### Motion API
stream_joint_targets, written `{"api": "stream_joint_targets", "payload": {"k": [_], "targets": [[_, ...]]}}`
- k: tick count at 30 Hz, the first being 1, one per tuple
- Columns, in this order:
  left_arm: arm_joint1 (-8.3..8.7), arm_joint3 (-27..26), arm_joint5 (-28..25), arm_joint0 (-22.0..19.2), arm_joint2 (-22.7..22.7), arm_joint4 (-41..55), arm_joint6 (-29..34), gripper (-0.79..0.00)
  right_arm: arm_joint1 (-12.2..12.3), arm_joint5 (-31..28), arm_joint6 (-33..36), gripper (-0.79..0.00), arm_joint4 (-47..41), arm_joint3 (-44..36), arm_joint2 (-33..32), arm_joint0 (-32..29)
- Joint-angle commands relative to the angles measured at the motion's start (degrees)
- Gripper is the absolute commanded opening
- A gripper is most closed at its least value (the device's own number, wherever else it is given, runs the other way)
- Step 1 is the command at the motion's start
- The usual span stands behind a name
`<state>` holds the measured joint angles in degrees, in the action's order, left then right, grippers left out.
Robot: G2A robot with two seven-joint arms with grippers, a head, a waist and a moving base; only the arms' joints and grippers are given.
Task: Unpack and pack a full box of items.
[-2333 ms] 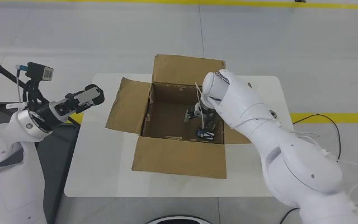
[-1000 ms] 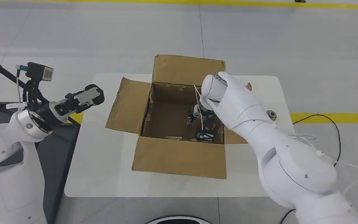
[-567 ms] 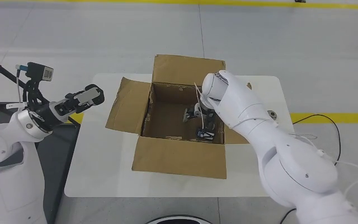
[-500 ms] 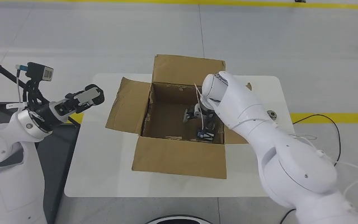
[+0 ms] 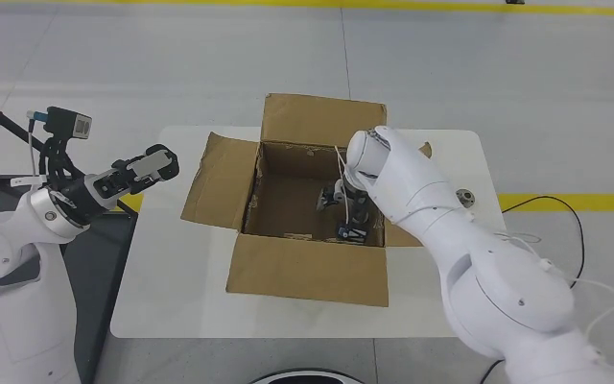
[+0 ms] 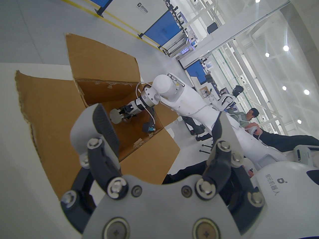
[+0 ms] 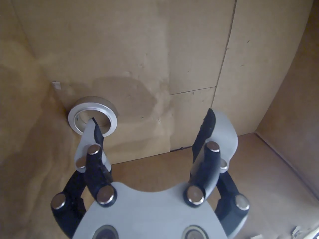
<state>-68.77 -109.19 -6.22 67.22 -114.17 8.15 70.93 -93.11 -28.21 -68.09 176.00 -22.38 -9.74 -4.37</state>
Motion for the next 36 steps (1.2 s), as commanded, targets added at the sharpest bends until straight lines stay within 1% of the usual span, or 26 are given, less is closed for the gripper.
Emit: {"api": "stream_joint_targets", "payload": {"k": [1,6,11,14,15,16,18,20,21,31,34,35,36], "targets": [[0.00,0.00,0.00,0.00,0.00,0.00,0.00,0.000,-0.04,-0.07,0.19,-0.074,0.00,0.10,0.00,-0.10],[0.00,0.00,0.00,0.00,0.00,0.00,0.00,0.000,-0.15,0.05,0.54,-0.123,0.00,0.31,0.00,-0.23],[0.00,0.00,0.00,0.00,0.00,0.00,0.00,0.000,-0.27,0.07,0.94,-0.142,0.00,0.49,0.00,-0.26],[0.00,0.00,0.00,0.00,0.00,0.00,0.00,0.000,-0.34,0.13,1.19,-0.188,0.00,0.58,0.00,-0.25],[0.00,0.00,0.00,0.00,0.00,0.00,0.00,0.000,-0.37,0.23,1.28,-0.228,0.00,0.58,0.00,-0.25],[0.00,0.00,0.00,0.00,0.00,0.00,0.00,0.000,-0.41,0.23,1.30,-0.249,0.00,0.59,0.00,-0.24],[0.00,0.00,0.00,0.00,0.00,0.00,0.00,0.000,-0.48,0.28,1.36,-0.237,0.00,0.56,0.00,-0.27],[0.00,0.00,0.00,0.00,0.00,0.00,0.00,0.000,-0.54,0.55,1.19,-0.200,0.00,0.61,0.00,-0.26],[0.00,0.00,0.00,0.00,0.00,0.00,0.00,0.000,-0.57,0.55,1.20,-0.197,0.00,0.75,0.00,-0.21],[0.00,0.00,0.00,0.00,0.00,0.00,0.00,0.000,-0.71,1.46,1.52,-0.203,0.00,1.68,0.00,0.53],[0.00,0.00,0.00,0.00,0.00,0.00,0.00,0.000,-0.77,1.67,1.44,-0.240,0.00,1.87,0.00,0.30],[0.00,0.00,0.00,0.00,0.00,0.00,0.00,0.000,-0.80,1.71,1.40,-0.280,0.00,1.91,0.00,0.19],[0.00,0.00,0.00,0.00,0.00,0.00,0.00,0.000,-0.84,1.68,1.42,-0.345,0.00,1.97,0.00,0.12]]}}
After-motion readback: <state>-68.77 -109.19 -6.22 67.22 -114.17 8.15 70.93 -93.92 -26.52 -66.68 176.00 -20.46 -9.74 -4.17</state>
